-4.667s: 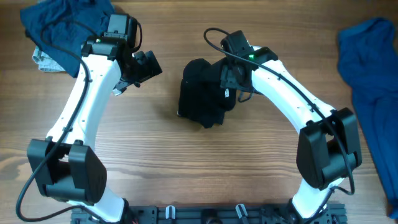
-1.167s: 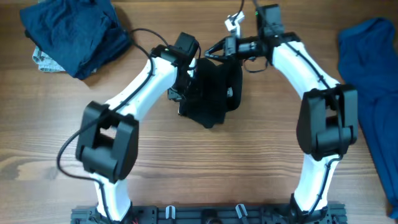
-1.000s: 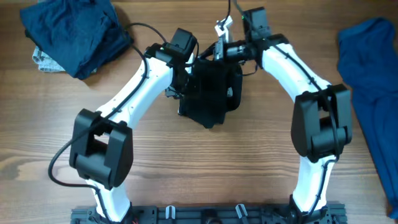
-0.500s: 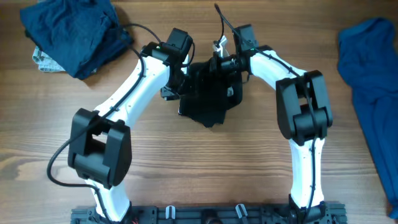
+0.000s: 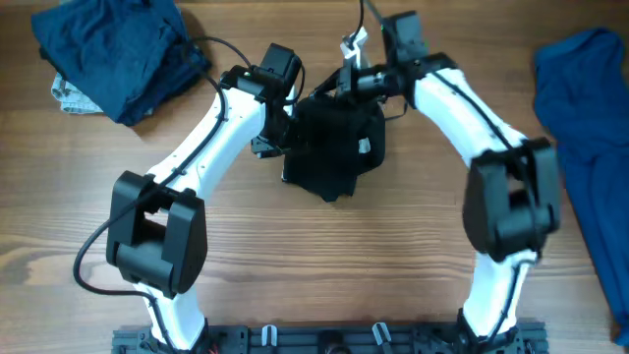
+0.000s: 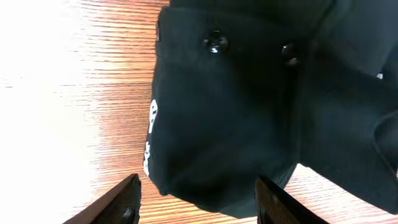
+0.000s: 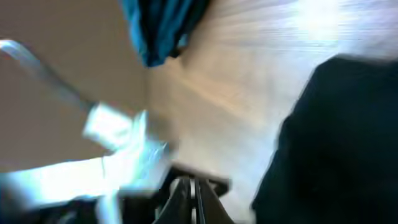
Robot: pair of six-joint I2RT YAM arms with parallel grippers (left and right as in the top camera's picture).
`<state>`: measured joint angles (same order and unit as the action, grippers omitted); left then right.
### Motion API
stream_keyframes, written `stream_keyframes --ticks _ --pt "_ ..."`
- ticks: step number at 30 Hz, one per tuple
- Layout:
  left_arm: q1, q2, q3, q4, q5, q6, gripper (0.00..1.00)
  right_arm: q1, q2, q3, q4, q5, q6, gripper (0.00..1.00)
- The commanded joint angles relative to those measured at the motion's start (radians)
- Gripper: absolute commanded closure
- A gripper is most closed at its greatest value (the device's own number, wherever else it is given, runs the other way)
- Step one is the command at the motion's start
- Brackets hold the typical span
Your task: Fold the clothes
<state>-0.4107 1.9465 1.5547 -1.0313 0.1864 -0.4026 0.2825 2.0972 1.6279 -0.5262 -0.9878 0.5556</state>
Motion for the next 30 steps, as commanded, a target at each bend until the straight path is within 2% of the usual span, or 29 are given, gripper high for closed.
stream_keyframes --ticks 1,3,5,8,13,15,20,27,30 --pt "0.031 -0.024 -0.004 0.002 -0.024 -0.025 0.41 0.005 -0.01 -0.006 -0.114 -0.047 -0.082 0.96" --pt "0.072 -0.024 -0.004 0.001 -0.024 -0.025 0.41 0.015 -0.01 -0.042 -0.188 -0.054 -0.142 0.96" --pt "0.1 -0.024 -0.004 -0.002 -0.02 -0.025 0.41 0.031 -0.01 -0.1 -0.19 -0.053 -0.164 0.96" --pt "0.137 -0.024 -0.004 -0.014 -0.019 -0.025 0.41 0.044 -0.01 -0.233 -0.089 -0.083 -0.151 0.96" --pt "0.15 -0.024 -0.004 -0.024 -0.02 -0.024 0.41 0.044 -0.008 -0.451 0.179 -0.091 -0.026 0.93" --pt "0.15 -0.024 -0.004 -0.024 -0.019 -0.024 0.4 0.044 -0.008 -0.506 0.246 -0.081 -0.019 0.91" --pt "0.15 -0.024 -0.004 -0.024 -0.02 -0.024 0.4 0.045 -0.017 -0.528 0.344 -0.11 -0.022 0.96" --pt "0.15 -0.024 -0.004 -0.024 -0.021 -0.024 0.39 0.048 -0.207 -0.528 0.626 -0.242 0.159 0.92" --pt "0.151 -0.024 -0.004 -0.021 -0.021 -0.024 0.39 0.067 -0.25 -0.528 0.675 -0.244 0.22 0.89"
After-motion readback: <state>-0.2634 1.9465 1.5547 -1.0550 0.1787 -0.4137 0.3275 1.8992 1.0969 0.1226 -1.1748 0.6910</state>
